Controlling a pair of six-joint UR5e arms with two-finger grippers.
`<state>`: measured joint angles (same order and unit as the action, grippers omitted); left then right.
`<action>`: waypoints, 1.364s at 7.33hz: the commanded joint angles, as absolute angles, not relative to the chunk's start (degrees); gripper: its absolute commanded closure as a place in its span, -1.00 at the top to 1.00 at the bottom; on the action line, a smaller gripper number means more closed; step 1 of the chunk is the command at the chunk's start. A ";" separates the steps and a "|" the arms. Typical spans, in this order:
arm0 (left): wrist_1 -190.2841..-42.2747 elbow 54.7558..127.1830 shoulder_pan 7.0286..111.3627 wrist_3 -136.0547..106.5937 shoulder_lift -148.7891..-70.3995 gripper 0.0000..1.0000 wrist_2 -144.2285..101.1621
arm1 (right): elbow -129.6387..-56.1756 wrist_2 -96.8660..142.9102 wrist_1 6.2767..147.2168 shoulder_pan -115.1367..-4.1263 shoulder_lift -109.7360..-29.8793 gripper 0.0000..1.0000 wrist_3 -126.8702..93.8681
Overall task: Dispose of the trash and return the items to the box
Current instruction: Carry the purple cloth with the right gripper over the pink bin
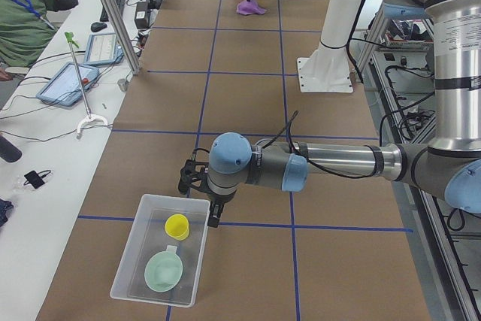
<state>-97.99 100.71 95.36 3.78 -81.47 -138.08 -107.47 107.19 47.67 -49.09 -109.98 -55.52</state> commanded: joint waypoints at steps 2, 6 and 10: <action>-98.00 100.72 95.27 3.78 -81.47 0.98 -138.08 | -108.80 107.67 47.64 -49.22 -110.83 -1.00 -55.55; -98.00 100.72 95.27 3.78 -81.48 0.98 -138.34 | -114.94 121.59 52.61 -61.29 -110.74 -1.00 -52.67; -96.77 98.71 95.19 3.60 -81.39 0.98 -138.43 | -120.94 130.07 87.80 -83.18 -102.16 -1.00 -18.64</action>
